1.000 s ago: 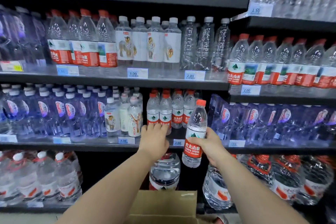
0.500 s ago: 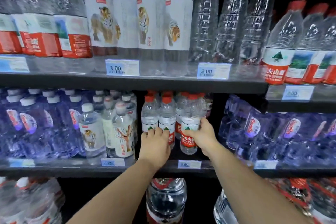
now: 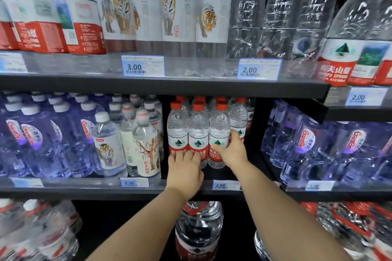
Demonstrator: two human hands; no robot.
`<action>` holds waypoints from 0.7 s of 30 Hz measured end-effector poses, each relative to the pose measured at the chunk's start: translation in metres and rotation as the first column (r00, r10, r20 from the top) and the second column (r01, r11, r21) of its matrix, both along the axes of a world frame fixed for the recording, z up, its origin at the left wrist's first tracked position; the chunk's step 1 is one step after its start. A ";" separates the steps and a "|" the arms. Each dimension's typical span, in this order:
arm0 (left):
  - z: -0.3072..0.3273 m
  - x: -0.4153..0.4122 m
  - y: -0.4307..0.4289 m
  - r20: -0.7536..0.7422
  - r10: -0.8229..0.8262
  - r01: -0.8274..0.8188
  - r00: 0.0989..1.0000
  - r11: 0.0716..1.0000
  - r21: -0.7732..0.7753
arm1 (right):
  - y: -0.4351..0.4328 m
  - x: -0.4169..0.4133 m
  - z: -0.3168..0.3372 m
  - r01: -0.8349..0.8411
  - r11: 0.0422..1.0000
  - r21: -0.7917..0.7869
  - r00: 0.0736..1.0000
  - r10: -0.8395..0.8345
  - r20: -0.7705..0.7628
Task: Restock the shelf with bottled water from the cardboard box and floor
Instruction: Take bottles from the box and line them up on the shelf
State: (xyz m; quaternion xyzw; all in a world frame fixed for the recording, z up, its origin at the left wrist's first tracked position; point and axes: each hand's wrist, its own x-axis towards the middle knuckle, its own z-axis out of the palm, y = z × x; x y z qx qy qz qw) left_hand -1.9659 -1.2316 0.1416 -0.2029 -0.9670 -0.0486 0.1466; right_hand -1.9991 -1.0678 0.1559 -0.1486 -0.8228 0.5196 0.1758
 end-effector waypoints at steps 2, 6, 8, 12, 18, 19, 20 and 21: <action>0.004 0.003 0.001 0.009 0.004 -0.004 1.000 1.000 -0.009 | -0.001 0.006 0.001 -0.006 1.000 0.025 1.000 0.006 -0.001; 0.019 0.012 0.003 0.004 0.000 0.000 1.000 1.000 -0.024 | 0.005 0.029 0.008 -0.007 0.995 0.103 1.000 0.004 0.024; 0.034 0.019 0.005 -0.022 -0.013 0.012 1.000 0.999 -0.034 | 0.011 0.047 0.020 -0.047 0.977 0.208 0.999 0.043 0.025; 0.075 0.043 0.014 -0.071 -0.041 0.039 0.997 0.999 -0.029 | 0.029 0.095 0.060 -0.120 0.868 0.481 0.992 0.121 0.029; 0.129 0.114 0.039 -0.126 -0.102 0.100 0.987 0.995 -0.028 | 0.051 0.200 0.113 -0.153 0.646 0.747 0.987 0.134 0.086; 0.133 0.128 0.045 -0.133 -0.127 0.125 0.983 0.992 -0.020 | 0.056 0.220 0.114 -0.151 0.622 0.768 0.988 0.123 0.095; 0.135 0.143 0.051 -0.132 -0.152 0.153 0.979 0.988 -0.004 | 0.062 0.240 0.114 -0.144 0.601 0.786 0.989 0.107 0.100; 0.134 0.159 0.057 -0.126 -0.178 0.181 0.976 0.983 0.017 | 0.068 0.262 0.113 -0.138 0.588 0.797 0.990 0.089 0.105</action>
